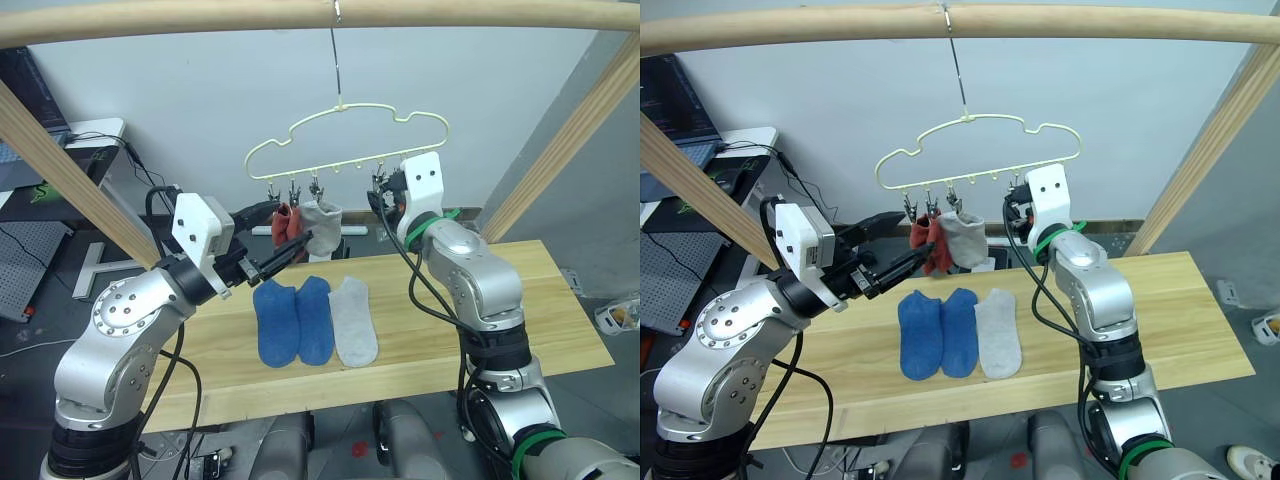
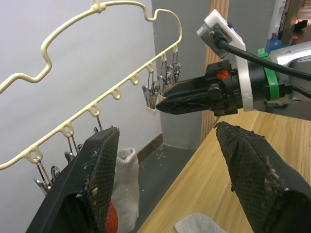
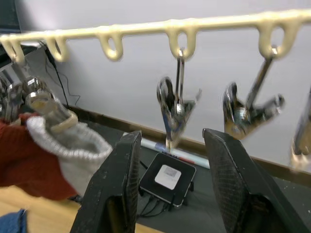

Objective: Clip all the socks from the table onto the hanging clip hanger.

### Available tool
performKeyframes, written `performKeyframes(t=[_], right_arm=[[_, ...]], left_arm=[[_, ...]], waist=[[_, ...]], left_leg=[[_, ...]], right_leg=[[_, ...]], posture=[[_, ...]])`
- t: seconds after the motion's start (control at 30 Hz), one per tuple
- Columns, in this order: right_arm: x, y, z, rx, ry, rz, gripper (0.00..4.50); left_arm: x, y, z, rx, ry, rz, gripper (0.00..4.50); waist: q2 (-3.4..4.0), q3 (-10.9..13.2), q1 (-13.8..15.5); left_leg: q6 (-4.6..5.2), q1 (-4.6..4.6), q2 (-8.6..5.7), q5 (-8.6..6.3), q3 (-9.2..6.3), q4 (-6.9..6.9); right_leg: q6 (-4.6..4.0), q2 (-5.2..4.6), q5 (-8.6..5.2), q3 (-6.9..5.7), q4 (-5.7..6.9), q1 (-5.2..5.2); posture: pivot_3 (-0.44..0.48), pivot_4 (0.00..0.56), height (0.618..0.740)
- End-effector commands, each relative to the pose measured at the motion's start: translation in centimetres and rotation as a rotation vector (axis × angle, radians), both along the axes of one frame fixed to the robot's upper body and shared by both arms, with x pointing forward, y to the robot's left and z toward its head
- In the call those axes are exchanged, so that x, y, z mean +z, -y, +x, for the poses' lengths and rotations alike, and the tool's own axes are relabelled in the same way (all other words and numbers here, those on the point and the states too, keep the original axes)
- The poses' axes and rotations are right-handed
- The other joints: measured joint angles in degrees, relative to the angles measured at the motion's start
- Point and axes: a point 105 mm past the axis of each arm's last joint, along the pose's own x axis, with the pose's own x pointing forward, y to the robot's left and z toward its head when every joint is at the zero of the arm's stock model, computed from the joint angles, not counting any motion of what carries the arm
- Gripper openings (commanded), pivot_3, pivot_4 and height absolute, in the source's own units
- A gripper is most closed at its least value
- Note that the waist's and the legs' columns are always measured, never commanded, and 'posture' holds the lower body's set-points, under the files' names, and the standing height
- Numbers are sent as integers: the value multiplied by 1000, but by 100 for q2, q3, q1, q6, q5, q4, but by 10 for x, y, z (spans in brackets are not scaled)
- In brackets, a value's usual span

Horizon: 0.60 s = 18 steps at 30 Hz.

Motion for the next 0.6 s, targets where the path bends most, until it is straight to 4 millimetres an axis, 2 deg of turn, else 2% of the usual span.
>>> performKeyframes(t=[0.03, 0.6], right_arm=[[19, -7, 1, 8, 77, 19, 2092], [29, -16, 10, 10, 136, 43, 2092]], left_arm=[[8, -1, -3, -1, 42, 8, 3417], [5, -2, -1, 10, 43, 22, 3417]], waist=[[0, 0, -2], [1, 1, -2]], left_leg=[[0, 0, 0, 0, 0, -1], [0, 0, 0, 0, 0, -4]], right_leg=[[0, 0, 0, 0, 0, -1], [0, 0, 0, 0, -3, -2]], posture=[[-109, 247, 740], [-104, 239, 740]])
